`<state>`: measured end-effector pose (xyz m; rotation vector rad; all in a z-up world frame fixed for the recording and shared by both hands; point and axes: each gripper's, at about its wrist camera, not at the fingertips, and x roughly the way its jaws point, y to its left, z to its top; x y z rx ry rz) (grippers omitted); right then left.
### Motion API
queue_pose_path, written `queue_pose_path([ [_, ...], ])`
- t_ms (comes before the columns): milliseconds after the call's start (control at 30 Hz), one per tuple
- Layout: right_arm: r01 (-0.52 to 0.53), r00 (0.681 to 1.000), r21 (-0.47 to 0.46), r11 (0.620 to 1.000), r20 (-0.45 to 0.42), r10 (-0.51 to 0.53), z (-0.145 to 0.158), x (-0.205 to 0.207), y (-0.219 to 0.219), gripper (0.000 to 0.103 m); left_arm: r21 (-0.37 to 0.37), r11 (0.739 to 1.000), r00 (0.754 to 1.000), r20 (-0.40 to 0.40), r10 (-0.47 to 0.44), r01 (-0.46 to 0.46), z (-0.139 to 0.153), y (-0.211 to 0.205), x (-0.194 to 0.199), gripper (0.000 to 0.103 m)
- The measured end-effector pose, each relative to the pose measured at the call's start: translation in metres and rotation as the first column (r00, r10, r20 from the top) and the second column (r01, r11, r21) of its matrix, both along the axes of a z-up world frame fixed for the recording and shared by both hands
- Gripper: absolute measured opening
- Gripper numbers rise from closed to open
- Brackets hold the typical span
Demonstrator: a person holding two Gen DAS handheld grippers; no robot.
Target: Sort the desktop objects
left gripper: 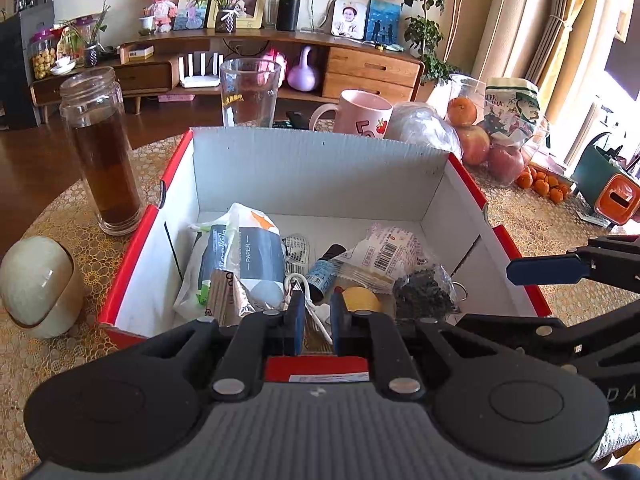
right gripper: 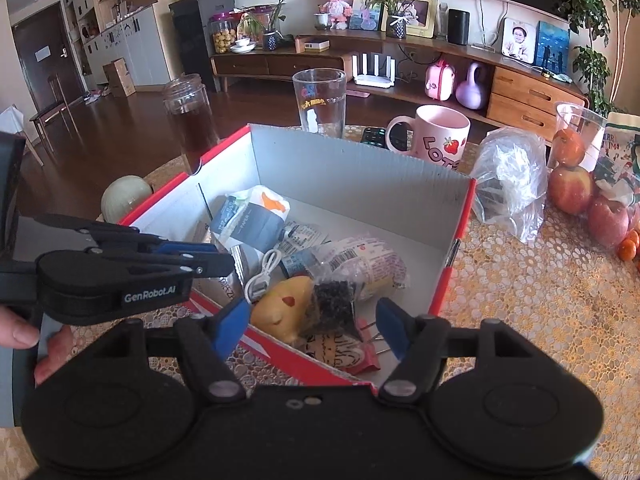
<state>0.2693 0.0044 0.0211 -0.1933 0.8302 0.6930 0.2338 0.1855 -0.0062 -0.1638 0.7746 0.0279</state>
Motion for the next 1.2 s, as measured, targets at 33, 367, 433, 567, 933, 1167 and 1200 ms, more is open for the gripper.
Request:
queue_pose_path([
  [33, 0.006, 1.000, 0.008, 1.000, -0.003, -0.006, 0.000, -0.001, -0.002, 0.072, -0.004, 1.000, 1.000, 0.005, 0.005, -0.005, 0.001, 0.000, -0.003, 0.013],
  [367, 0.038, 0.999, 0.030, 0.999, 0.033, -0.039, 0.014, -0.017, -0.011, 0.080, 0.020, 1.000, 0.999, 0.050, 0.003, -0.004, 0.016, -0.010, -0.023, 0.085],
  [433, 0.041, 0.998, 0.034, 0.999, 0.040, -0.042, 0.017, -0.021, -0.014, 0.082, 0.018, 1.000, 0.998, 0.055, 0.003, -0.004, 0.019, -0.012, -0.028, 0.085],
  [567, 0.044, 0.998, 0.045, 0.998, 0.049, -0.046, 0.021, -0.030, -0.020, 0.084, 0.001, 1.000, 0.999, 0.052, 0.008, -0.008, 0.021, -0.012, -0.039, 0.096],
  [933, 0.023, 0.992, 0.124, 0.992, 0.122, -0.038, 0.041, -0.069, -0.040, 0.103, -0.001, 1.000, 0.996, 0.090, 0.019, -0.019, 0.031, -0.017, -0.074, 0.103],
  [1167, 0.021, 0.987, 0.124, 0.992, 0.154, -0.041, 0.048, -0.088, -0.044, 0.103, 0.021, 1.000, 0.996, 0.092, 0.020, -0.022, 0.035, -0.026, -0.092, 0.103],
  [1200, 0.028, 0.987, 0.126, 0.992, 0.155, -0.048, 0.048, -0.091, -0.046, 0.103, 0.020, 1.000, 0.996, 0.091, 0.017, -0.019, 0.035, -0.027, -0.094, 0.103],
])
